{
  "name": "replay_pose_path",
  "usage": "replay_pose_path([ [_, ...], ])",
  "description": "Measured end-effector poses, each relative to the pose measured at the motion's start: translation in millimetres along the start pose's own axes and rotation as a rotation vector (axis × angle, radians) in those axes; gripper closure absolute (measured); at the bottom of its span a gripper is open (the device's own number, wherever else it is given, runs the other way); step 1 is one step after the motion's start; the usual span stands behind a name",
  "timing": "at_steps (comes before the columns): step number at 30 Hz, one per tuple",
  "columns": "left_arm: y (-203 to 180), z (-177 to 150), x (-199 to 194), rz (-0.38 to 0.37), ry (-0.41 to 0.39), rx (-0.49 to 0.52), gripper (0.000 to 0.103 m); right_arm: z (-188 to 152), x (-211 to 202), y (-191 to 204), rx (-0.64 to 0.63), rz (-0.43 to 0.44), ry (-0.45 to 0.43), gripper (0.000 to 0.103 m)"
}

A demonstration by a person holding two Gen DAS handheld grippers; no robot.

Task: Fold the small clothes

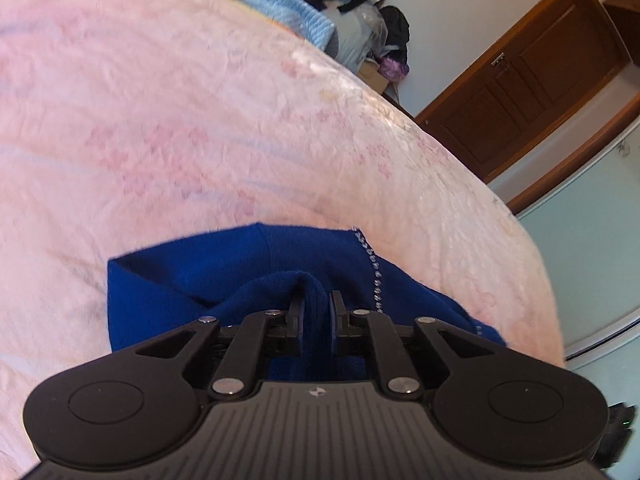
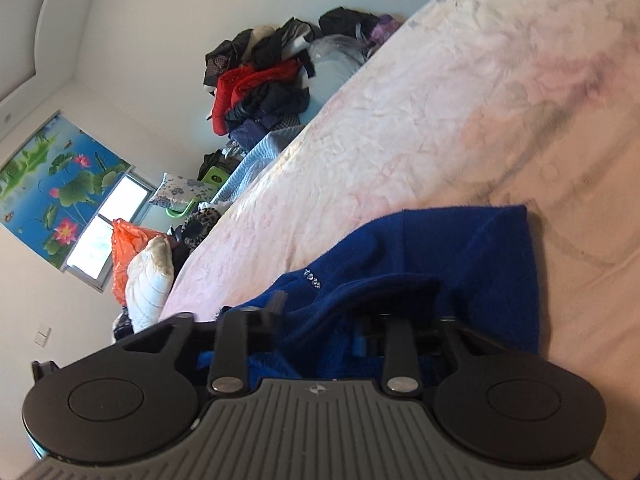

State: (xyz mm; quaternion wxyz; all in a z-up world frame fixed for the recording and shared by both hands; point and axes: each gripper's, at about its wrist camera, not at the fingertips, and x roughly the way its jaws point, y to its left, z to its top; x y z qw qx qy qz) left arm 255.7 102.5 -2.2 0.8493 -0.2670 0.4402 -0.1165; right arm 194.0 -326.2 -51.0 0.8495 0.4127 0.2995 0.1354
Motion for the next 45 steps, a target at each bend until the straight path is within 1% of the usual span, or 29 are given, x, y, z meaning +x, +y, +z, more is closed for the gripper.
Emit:
replay_pose_path([
  [4,4,-1,-11,-0.017,0.039,-0.007,0.091,2,-3,5,-0.035,-0.002,0.028,0.042],
  [6,5,-5,-14,-0.037,0.06,-0.014,0.088,5,-5,8,-0.042,0.015,0.044,0.038],
  [7,5,-7,-14,-0.057,0.072,-0.025,0.079,6,-4,9,-0.038,0.029,0.054,0.037],
  [8,6,-7,-12,-0.083,0.088,-0.045,0.066,7,-4,9,-0.028,0.044,0.064,0.036],
  [9,6,-6,-9,-0.112,0.097,-0.075,0.06,10,-2,9,-0.014,0.064,0.071,0.035],
  [10,6,-3,-5,-0.135,0.095,-0.117,0.05,12,1,8,0.001,0.081,0.078,0.034],
  [11,7,0,-3,-0.157,0.084,-0.168,0.048,14,4,8,0.02,0.099,0.077,0.033],
  [12,7,5,-1,-0.179,0.062,-0.216,0.048,17,6,7,0.037,0.114,0.061,0.033],
  [14,9,16,0,-0.198,-0.009,-0.287,0.046,22,5,0,0.106,0.135,-0.013,0.031],
  [15,11,20,-1,-0.192,-0.037,-0.316,0.045,24,2,-7,0.169,0.139,-0.063,0.026],
  [17,15,23,-1,-0.197,-0.04,-0.359,0.044,26,-4,-19,0.271,0.156,-0.136,0.021],
  [18,16,23,-2,-0.207,-0.035,-0.364,0.044,26,-7,-20,0.273,0.16,-0.147,0.021],
  [19,16,21,-5,-0.205,-0.046,-0.352,0.044,26,-10,-18,0.247,0.154,-0.145,0.021],
  [21,15,17,-15,-0.151,-0.09,-0.306,0.042,23,-13,-8,0.167,0.117,-0.128,0.021],
  [22,15,15,-21,-0.127,-0.118,-0.282,0.042,22,-14,-3,0.13,0.105,-0.113,0.021],
  [24,12,13,-31,-0.11,-0.169,-0.225,0.04,16,-11,7,0.069,0.103,-0.074,0.019],
  [25,10,12,-34,-0.106,-0.178,-0.199,0.037,13,-9,10,0.051,0.104,-0.059,0.018],
  [26,8,11,-36,-0.099,-0.174,-0.176,0.036,9,-6,14,0.033,0.104,-0.038,0.014],
  [28,3,6,-37,-0.088,-0.151,-0.115,0.036,1,-2,22,-0.008,0.088,0.008,0.013],
  [30,-4,-4,-39,-0.057,-0.142,-0.021,0.036,-10,3,28,-0.075,0.033,0.05,0.011],
  [32,-13,-18,-38,0.013,-0.137,0.121,0.036,-19,6,34,-0.175,-0.048,0.072,0.008],
  [34,-17,-29,-36,0.129,-0.145,0.233,0.036,-26,6,43,-0.298,-0.139,0.061,0.01],
  [35,-14,-32,-35,0.18,-0.159,0.252,0.036,-30,4,50,-0.344,-0.187,0.049,0.01],
  [37,-6,-35,-37,0.234,-0.169,0.244,0.036,-38,-1,64,-0.395,-0.244,0.027,0.006],
  [39,1,-35,-42,0.23,-0.172,0.224,0.036,-49,-7,78,-0.445,-0.24,0.016,0.002],
  [40,-1,-35,-44,0.22,-0.179,0.229,0.036,-55,-8,82,-0.468,-0.223,0.016,0.001],
  [41,-8,-34,-43,0.221,-0.186,0.256,0.036,-61,-8,86,-0.486,-0.208,0.021,0.001],
  [43,-30,-30,-34,0.261,-0.207,0.364,0.036,-70,-1,90,-0.487,-0.198,0.047,0.001],
  [45,-52,-25,-12,0.334,-0.241,0.487,0.031,-77,5,87,-0.452,-0.198,0.073,0.001],
])
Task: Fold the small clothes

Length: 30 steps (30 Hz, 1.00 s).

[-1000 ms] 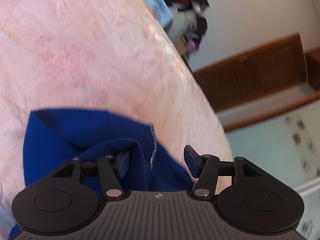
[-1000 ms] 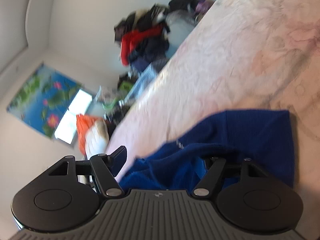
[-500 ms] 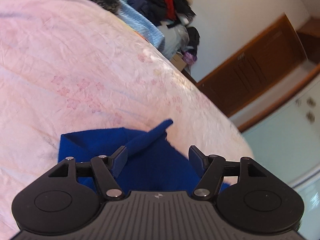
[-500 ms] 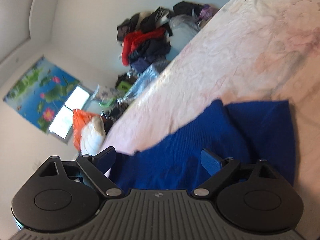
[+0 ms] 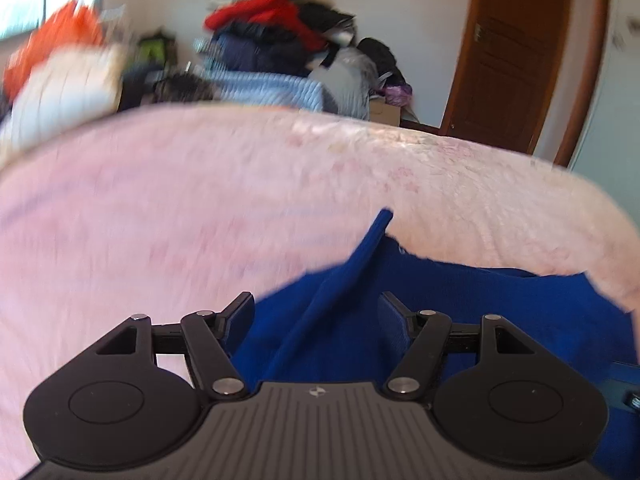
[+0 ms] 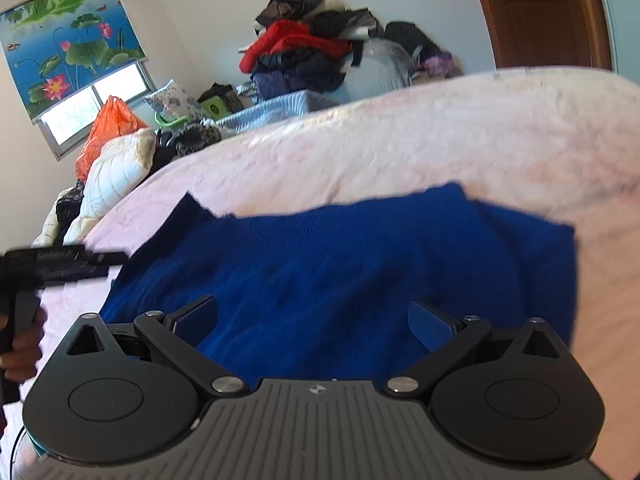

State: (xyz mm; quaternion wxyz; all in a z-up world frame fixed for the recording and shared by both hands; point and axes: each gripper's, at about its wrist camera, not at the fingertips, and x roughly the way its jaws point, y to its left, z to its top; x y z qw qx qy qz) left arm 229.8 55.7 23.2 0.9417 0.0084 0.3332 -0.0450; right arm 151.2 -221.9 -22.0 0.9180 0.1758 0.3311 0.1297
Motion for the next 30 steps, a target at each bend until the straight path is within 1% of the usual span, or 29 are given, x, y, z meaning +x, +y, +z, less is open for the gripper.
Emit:
replay_pose_path([
  [1,-10,5,13,0.053,0.0,0.068,0.023,-3,2,1,0.011,0.002,0.003,0.0],
  [2,-17,8,28,0.128,0.01,0.124,0.022,-6,2,2,0.008,0.001,-0.005,0.0],
  [3,-20,10,45,0.215,0.03,0.159,0.022,-9,0,3,-0.002,-0.001,-0.013,0.0],
  [4,-18,12,60,0.289,0.058,0.164,0.022,-10,-1,4,-0.01,0.0,-0.012,0.0],
  [5,-11,13,68,0.329,0.083,0.136,0.022,-10,-2,3,-0.018,0.002,-0.012,0.001],
  [6,-2,14,70,0.34,0.093,0.094,0.022,-12,-2,2,-0.026,0.005,-0.01,0.001],
  [8,15,10,59,0.321,0.076,0.024,0.022,-12,-7,1,-0.032,-0.002,-0.006,0.001],
  [9,21,7,48,0.307,0.067,0.005,0.022,-11,-11,2,-0.026,-0.012,-0.012,0.001],
  [12,30,-8,12,0.242,0.05,-0.009,0.022,-15,-24,6,-0.024,-0.021,-0.049,0.001],
  [15,37,-30,-21,0.141,0.076,-0.031,0.021,-25,-29,9,-0.064,-0.038,-0.049,0.001],
  [17,45,-49,-40,0.063,0.091,-0.072,0.021,-32,-31,11,-0.087,-0.074,-0.051,0.001],
  [18,48,-59,-49,0.029,0.096,-0.093,0.021,-36,-35,11,-0.092,-0.075,-0.062,0.001],
  [21,56,-86,-69,-0.055,0.111,-0.156,0.021,-41,-45,5,-0.056,-0.059,-0.079,0.001],
  [23,57,-100,-77,-0.106,0.126,-0.172,0.021,-44,-48,3,-0.033,-0.065,-0.073,0.001],
  [24,54,-106,-79,-0.114,0.13,-0.165,0.021,-45,-49,5,-0.028,-0.069,-0.072,0.001],
  [25,50,-110,-81,-0.106,0.134,-0.144,0.021,-46,-51,8,-0.032,-0.066,-0.07,0.001],
  [27,41,-118,-83,-0.05,0.127,-0.071,0.021,-50,-51,20,-0.081,-0.047,-0.046,0.001],
  [28,39,-121,-83,-0.011,0.124,-0.042,0.021,-52,-49,26,-0.119,-0.055,-0.031,0.001],
  [29,39,-123,-83,0.026,0.125,-0.031,0.021,-55,-47,32,-0.167,-0.083,-0.019,0.001],
  [30,43,-124,-82,0.045,0.125,-0.036,0.021,-59,-44,36,-0.208,-0.126,-0.01,0.001],
])
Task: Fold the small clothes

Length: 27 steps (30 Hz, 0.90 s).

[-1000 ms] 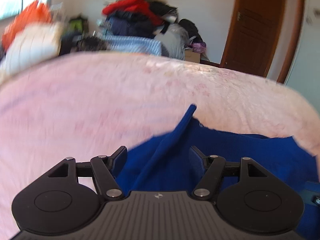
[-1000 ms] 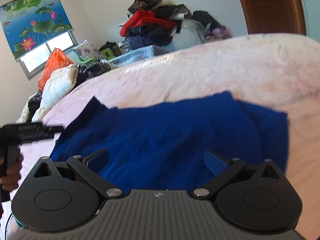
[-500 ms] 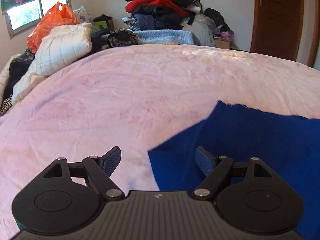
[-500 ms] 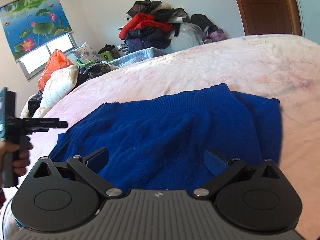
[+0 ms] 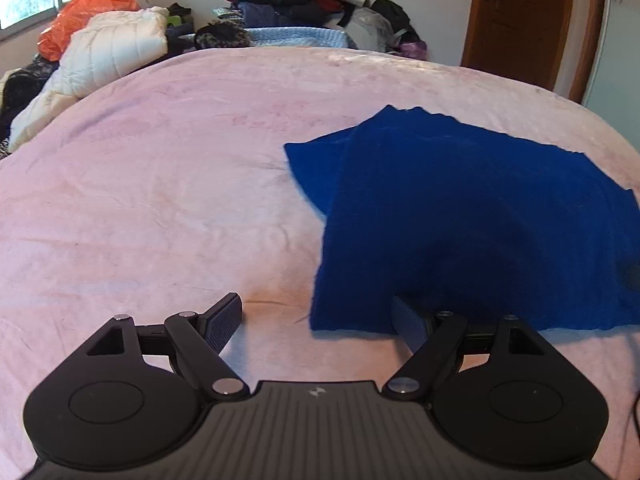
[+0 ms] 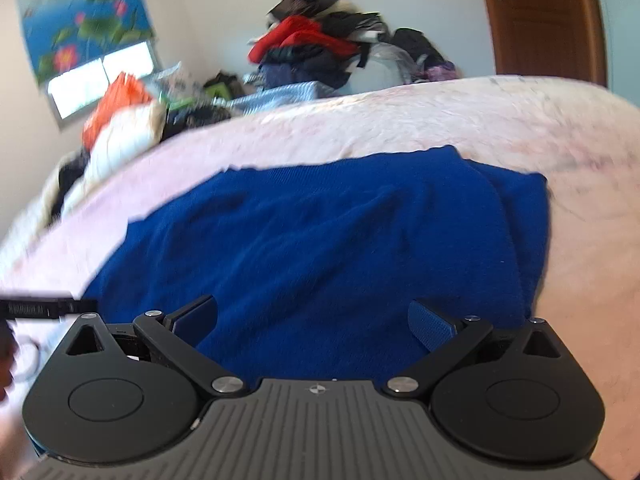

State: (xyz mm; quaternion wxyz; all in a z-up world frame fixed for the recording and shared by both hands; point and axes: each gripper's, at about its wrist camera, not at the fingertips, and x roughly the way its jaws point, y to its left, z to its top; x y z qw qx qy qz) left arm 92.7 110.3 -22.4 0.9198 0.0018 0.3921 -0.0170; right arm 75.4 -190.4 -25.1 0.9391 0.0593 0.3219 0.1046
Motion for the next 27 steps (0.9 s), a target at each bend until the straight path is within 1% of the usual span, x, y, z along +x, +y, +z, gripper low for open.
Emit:
replay_pose_path([
  [2,12,-2,3,0.01,0.006,-0.039,0.021,-5,7,3,-0.046,-0.08,0.034,0.001],
  [3,18,-2,4,0.02,0.015,-0.067,0.021,-7,6,5,-0.069,-0.104,0.033,0.001],
  [5,26,-3,0,0.016,0.011,-0.107,0.021,-6,2,11,-0.073,-0.131,0.031,0.001],
  [6,27,-3,-3,0.021,0.007,-0.111,0.021,-5,-2,15,-0.068,-0.123,0.018,0.001],
  [8,20,-3,-10,0.061,-0.016,-0.087,0.021,-3,-10,26,-0.071,-0.071,-0.014,0.001],
  [10,9,-3,-16,0.085,-0.038,-0.047,0.021,0,-12,40,-0.105,-0.025,-0.023,0.001],
  [12,-1,-3,-20,0.083,-0.042,-0.026,0.021,0,-12,57,-0.16,-0.006,-0.025,0.001],
  [16,-13,-6,-22,0.069,-0.04,-0.017,0.021,-5,-12,81,-0.221,0.005,-0.007,0.001],
  [23,-21,-8,-23,0.082,-0.04,-0.002,0.021,-10,-16,80,-0.165,-0.013,0.007,0.001],
  [27,-22,-8,-22,0.086,-0.03,0.0,0.021,-12,-18,79,-0.175,-0.009,-0.008,0.001],
])
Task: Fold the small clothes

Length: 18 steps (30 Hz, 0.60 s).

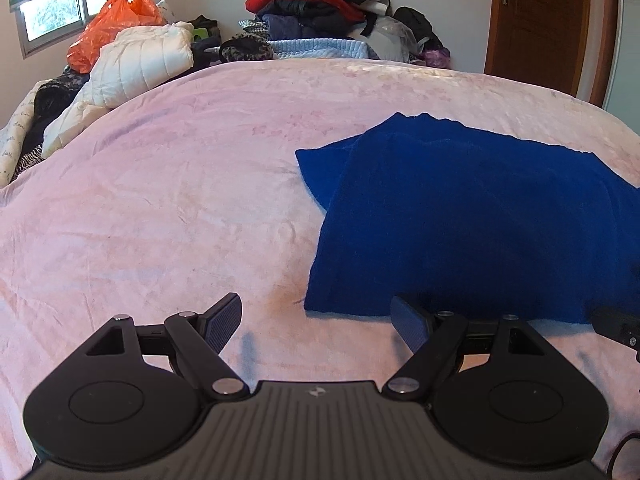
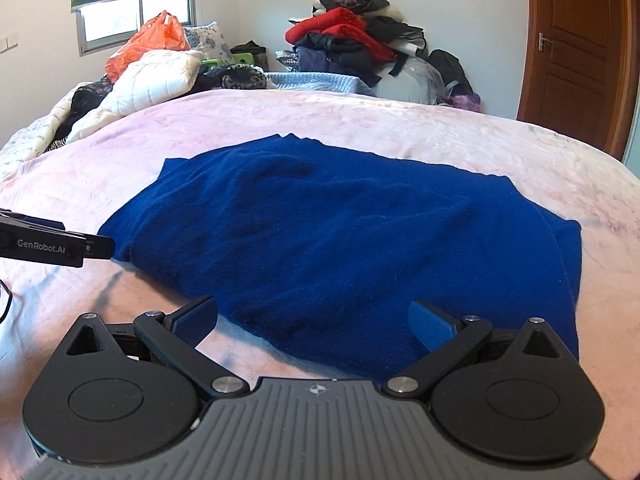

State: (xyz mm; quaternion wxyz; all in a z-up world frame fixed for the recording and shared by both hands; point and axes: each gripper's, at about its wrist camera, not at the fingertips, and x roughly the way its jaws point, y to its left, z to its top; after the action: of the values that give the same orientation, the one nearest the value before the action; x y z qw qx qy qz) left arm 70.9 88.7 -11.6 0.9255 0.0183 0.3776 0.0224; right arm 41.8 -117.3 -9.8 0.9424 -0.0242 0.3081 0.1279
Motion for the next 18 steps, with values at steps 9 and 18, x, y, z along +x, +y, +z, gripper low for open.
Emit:
replay_pose_path([
  [9,19,8,4,-0.025,0.019,-0.037,0.021,8,-4,27,-0.185,-0.024,-0.035,0.001],
  [18,55,48,38,-0.246,0.097,-0.183,0.021,19,4,79,-0.417,-0.024,-0.056,0.001],
])
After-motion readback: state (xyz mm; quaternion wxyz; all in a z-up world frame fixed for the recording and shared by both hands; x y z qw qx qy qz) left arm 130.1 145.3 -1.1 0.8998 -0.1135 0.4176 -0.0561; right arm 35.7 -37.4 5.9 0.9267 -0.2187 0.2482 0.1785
